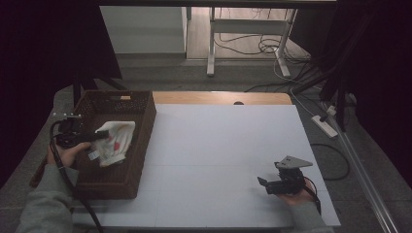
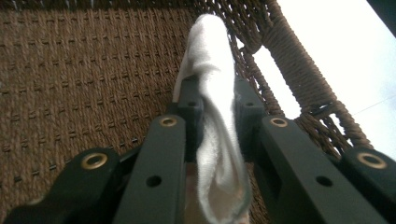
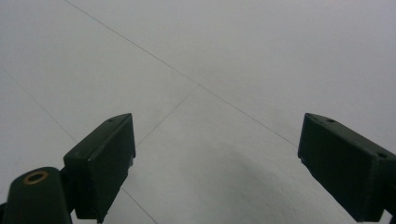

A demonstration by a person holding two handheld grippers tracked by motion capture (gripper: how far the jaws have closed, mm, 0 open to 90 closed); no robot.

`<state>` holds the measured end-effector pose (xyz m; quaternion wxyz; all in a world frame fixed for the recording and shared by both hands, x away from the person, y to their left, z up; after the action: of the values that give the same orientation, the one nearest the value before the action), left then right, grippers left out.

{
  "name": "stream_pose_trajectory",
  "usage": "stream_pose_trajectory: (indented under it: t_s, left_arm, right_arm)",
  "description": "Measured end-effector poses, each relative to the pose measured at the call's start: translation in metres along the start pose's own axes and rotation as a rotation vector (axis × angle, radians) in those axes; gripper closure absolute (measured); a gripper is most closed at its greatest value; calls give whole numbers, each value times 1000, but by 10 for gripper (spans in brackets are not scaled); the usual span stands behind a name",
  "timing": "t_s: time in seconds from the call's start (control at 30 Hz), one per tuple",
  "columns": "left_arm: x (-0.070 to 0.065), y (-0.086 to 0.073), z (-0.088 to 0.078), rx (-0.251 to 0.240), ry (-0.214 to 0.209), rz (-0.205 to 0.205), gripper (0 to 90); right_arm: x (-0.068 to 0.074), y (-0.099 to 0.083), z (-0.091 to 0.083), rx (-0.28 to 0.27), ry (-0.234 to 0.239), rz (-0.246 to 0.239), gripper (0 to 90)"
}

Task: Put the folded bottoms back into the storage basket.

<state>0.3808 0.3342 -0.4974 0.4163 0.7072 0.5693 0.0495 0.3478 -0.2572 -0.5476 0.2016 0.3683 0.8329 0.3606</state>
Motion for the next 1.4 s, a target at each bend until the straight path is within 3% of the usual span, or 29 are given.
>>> stream_pose_trajectory:
  t_s: [0.37, 0.9, 1.13, 1.17, 1.4]
  left_arm:
    - [13, 3, 10, 30, 44, -6, 768]
    - [20, 2, 10, 14, 89, -44, 732]
    - [24, 3, 8, -11, 127, -66, 641]
    - [25, 3, 7, -20, 135, -71, 585]
    - [22, 5, 3, -65, 128, -75, 435]
  right_arm:
    - [0, 0, 1, 2, 0, -3, 114]
    - [0, -1, 1, 4, 1, -4, 114]
    - [0, 0, 0, 2, 4, -5, 114]
    - [1, 0, 0, 1, 3, -5, 114]
    - [1, -1, 0, 2, 4, -6, 114]
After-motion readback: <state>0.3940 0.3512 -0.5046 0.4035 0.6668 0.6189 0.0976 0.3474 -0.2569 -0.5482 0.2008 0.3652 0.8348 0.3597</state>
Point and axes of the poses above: each handheld gripper's, and its own axes: z roughly forward along the jaws, y roughly out of its top, x roughly to its left, the point moved 7 cm from there along z, roughly forward along the jaws, and after that the axes turned 2 degrees about -y, right-handed, at the moved point
